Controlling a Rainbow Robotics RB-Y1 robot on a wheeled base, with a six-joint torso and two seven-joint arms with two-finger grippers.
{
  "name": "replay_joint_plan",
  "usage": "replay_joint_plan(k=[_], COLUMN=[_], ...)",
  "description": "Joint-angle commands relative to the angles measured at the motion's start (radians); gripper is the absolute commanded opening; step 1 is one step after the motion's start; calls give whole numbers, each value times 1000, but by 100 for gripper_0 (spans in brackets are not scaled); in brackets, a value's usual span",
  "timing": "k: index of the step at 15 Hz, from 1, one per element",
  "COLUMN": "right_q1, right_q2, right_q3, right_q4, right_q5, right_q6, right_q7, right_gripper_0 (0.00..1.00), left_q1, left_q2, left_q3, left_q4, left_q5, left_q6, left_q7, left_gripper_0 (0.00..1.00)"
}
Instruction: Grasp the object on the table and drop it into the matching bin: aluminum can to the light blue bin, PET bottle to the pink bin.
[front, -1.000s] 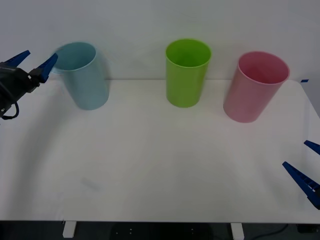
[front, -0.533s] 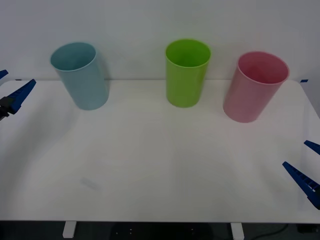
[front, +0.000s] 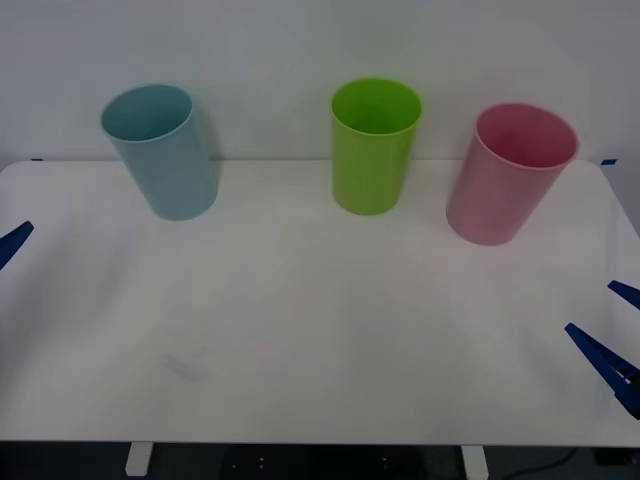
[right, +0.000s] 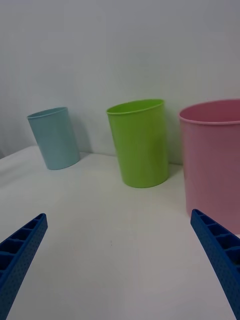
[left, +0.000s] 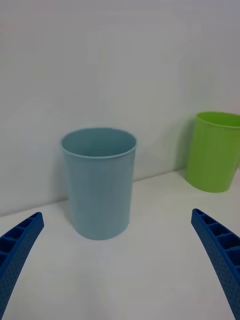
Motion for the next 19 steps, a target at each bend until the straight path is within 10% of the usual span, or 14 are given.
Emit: replay_joint_plan(k=[1, 19], right_q1=[0, 0], right_q2=[0, 0], right_q3=[0, 0], right_q4=[0, 0], right_q5=[0, 0], right_q6=[0, 0], right_q7=[0, 0], right_gripper_0=[100, 100], left_q1=[65, 212], left_q2=[-1, -1], left_q3=[8, -64], left_q4=[-2, -2], left_q5=[33, 86], left_q6=[-9, -52], left_q7=[-63, -75], left_gripper_0=[100, 100])
